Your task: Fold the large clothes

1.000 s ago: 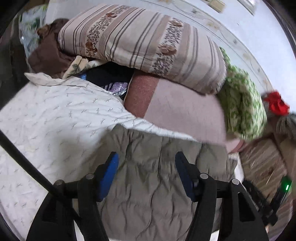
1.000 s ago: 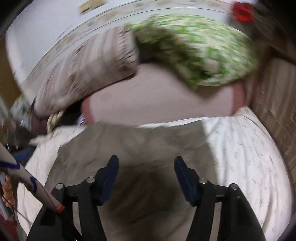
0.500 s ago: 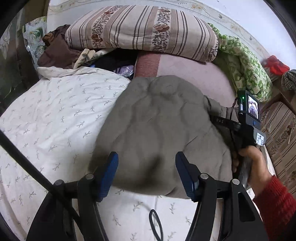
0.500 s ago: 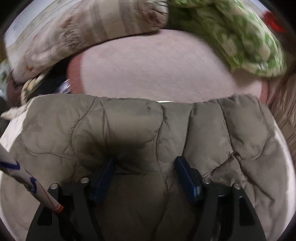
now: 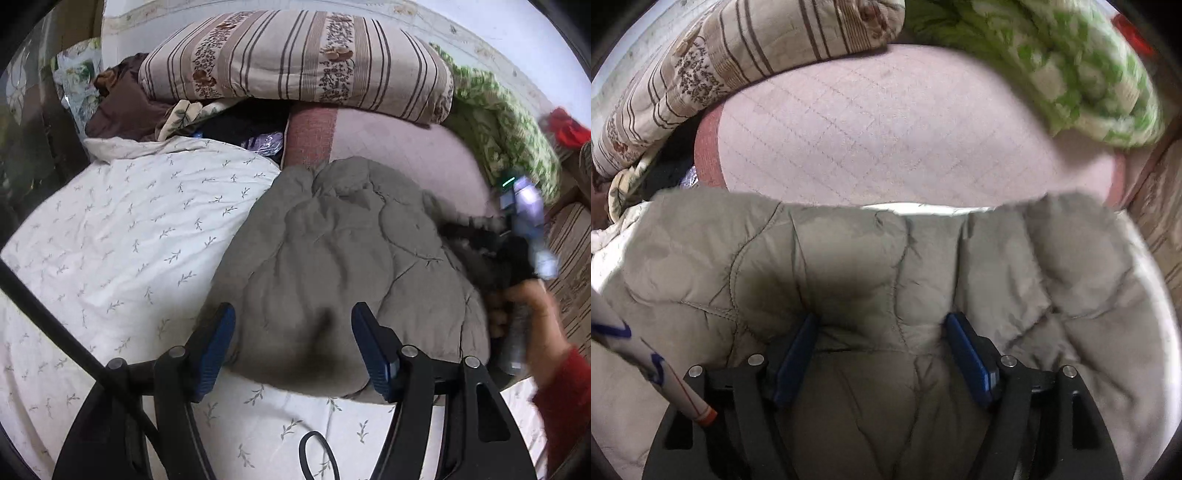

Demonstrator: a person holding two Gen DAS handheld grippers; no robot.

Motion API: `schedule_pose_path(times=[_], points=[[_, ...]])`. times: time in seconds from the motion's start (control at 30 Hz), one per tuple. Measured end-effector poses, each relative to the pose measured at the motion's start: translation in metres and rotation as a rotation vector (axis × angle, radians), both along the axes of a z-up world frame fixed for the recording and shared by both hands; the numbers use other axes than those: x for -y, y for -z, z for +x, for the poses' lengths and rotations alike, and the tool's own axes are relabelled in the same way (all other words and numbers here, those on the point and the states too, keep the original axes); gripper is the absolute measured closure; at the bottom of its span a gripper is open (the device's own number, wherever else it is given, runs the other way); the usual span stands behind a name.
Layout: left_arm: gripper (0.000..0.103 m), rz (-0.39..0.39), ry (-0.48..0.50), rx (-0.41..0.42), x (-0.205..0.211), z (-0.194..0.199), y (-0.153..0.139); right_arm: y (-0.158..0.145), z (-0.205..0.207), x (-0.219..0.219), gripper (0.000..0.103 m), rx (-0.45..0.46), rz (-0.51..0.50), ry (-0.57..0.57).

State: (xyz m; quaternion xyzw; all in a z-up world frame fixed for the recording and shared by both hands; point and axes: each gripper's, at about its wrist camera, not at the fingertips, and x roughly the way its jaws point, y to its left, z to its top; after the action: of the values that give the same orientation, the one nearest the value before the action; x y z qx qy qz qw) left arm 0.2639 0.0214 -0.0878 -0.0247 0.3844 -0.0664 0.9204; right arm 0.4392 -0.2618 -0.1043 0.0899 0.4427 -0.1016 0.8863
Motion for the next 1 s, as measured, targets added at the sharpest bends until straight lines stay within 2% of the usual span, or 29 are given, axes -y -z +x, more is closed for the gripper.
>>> schedule_pose_path(times=[0.07, 0.17, 0.27, 0.33, 0.47, 0.53, 0.6, 0.67, 0.7, 0.83, 0.93, 1.0], points=[[0.037, 0.04, -0.016, -0.004, 0.005, 0.004, 0.006, -0.026, -0.026, 0.005, 0.026, 0.057, 0.047, -0.002], [0.037, 0.136, -0.062, -0.073, 0.008, 0.017, 0.031, -0.038, -0.066, 0.013, 0.026, 0.084, 0.061, -0.012], [0.036, 0.176, -0.062, -0.098, 0.009, 0.021, 0.045, -0.022, -0.085, 0.018, 0.026, 0.05, -0.025, -0.022], [0.036, 0.202, -0.061, -0.085, 0.013, 0.018, 0.046, 0.003, -0.082, 0.027, 0.026, 0.008, -0.083, -0.016], [0.036, 0.241, -0.058, -0.065, 0.019, 0.013, 0.049, 0.023, -0.072, 0.038, 0.018, 0.027, -0.073, 0.02], [0.036, 0.243, -0.056, -0.064, 0.018, 0.012, 0.046, 0.023, -0.064, 0.031, 0.017, -0.004, -0.132, 0.015], [0.036, 0.21, -0.04, -0.062, 0.012, 0.008, 0.036, 0.014, -0.063, 0.026, 0.016, -0.03, -0.168, 0.017], [0.036, 0.171, -0.046, -0.045, 0.0, 0.002, 0.023, -0.004, -0.075, 0.021, 0.016, -0.008, -0.138, 0.002], [0.036, 0.155, -0.066, -0.023, -0.009, -0.003, 0.013, -0.018, -0.087, 0.016, 0.016, 0.034, -0.099, -0.02], [0.036, 0.147, -0.172, 0.051, -0.042, -0.018, -0.012, -0.047, -0.114, -0.02, 0.016, 0.099, -0.015, -0.133], [0.036, 0.116, -0.257, 0.078, -0.068, -0.025, -0.02, -0.047, -0.115, -0.055, 0.016, 0.101, 0.004, -0.216], [0.036, 0.096, -0.269, 0.074, -0.08, -0.027, -0.019, -0.03, -0.104, -0.077, 0.016, 0.066, -0.009, -0.246]])
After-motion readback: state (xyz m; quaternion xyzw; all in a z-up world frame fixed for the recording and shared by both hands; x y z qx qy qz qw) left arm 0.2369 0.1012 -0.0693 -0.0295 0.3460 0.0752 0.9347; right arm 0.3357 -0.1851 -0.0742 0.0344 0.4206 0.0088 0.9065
